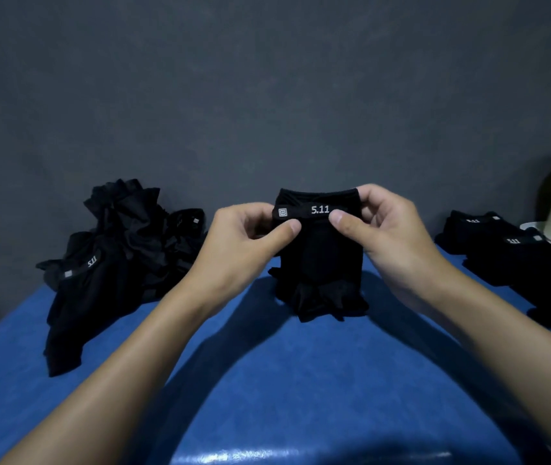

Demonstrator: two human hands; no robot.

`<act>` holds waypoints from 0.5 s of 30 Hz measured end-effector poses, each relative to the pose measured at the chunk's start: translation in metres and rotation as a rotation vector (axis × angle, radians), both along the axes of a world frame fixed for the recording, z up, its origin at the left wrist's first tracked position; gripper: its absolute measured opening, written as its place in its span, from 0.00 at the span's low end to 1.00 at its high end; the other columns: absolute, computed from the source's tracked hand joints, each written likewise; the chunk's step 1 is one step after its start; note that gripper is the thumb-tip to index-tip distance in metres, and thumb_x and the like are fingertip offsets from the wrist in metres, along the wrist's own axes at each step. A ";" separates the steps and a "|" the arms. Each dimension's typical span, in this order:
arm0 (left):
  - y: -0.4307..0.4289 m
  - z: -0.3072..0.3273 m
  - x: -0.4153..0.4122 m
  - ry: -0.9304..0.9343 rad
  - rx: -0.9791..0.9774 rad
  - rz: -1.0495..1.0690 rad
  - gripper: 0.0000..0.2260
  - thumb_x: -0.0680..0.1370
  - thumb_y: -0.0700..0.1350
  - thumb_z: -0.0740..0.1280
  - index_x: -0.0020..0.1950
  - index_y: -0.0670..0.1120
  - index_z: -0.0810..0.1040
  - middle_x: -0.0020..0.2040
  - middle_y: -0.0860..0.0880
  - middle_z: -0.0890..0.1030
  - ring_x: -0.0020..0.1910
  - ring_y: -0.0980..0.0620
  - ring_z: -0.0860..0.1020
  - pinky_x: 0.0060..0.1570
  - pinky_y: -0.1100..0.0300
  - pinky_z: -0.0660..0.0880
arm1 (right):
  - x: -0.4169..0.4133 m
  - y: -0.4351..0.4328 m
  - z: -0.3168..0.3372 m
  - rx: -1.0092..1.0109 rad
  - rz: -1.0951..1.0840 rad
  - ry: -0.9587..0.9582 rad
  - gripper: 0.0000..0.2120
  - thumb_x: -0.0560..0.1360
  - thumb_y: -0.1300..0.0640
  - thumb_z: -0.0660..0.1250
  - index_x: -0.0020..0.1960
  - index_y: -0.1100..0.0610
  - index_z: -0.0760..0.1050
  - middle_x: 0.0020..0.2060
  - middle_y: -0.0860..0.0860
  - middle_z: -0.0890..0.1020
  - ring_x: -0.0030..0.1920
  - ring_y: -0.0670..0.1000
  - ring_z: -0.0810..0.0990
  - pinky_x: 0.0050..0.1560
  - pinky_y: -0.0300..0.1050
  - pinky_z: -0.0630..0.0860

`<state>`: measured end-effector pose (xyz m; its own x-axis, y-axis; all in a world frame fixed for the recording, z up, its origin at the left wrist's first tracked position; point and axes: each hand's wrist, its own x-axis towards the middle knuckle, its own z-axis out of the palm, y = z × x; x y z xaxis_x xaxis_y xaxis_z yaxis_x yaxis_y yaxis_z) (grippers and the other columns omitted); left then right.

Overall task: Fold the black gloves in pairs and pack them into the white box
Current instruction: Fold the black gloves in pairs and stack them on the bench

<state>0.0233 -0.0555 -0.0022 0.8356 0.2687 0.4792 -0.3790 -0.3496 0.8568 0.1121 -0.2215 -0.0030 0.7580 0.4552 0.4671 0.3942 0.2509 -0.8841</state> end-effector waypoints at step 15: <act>0.005 0.002 -0.004 0.077 0.049 0.108 0.14 0.72 0.38 0.76 0.54 0.50 0.80 0.48 0.47 0.85 0.47 0.46 0.85 0.50 0.46 0.83 | 0.004 -0.007 -0.002 -0.105 0.048 0.026 0.10 0.69 0.66 0.74 0.44 0.57 0.75 0.39 0.55 0.81 0.42 0.53 0.78 0.48 0.52 0.75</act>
